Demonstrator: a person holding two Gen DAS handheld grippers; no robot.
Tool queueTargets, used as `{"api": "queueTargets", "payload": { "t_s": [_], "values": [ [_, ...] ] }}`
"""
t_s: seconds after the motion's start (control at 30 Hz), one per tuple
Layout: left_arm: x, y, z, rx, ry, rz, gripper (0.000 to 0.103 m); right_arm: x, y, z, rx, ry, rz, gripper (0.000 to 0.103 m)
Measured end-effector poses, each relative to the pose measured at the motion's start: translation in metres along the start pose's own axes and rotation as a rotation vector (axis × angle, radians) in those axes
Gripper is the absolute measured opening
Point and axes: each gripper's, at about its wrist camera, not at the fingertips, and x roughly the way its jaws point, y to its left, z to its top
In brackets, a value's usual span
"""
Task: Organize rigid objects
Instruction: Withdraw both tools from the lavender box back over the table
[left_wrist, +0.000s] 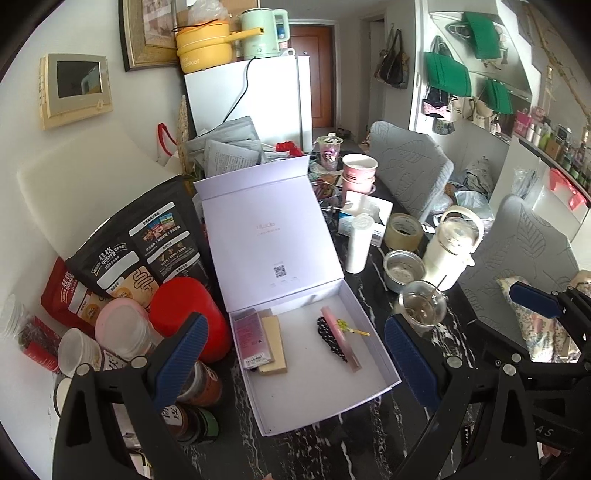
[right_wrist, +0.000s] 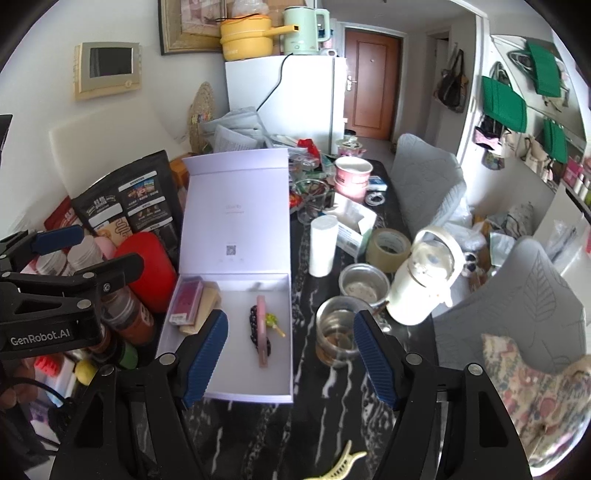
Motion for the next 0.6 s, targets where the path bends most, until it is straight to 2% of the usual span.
{"api": "queueTargets", "payload": {
  "t_s": [0.3,0.6],
  "values": [
    [-0.024,-0.041,-0.026,0.021,0.018,-0.036,0.098,-0.033,-0.029,-0.032,0.031,-0.003,-0.002,0.071],
    [-0.041,-0.090,-0.052,0.014,0.048,-0.032,0.098,-0.054,-0.065,-0.063,0.035,0.028,0.015,0.071]
  ]
}}
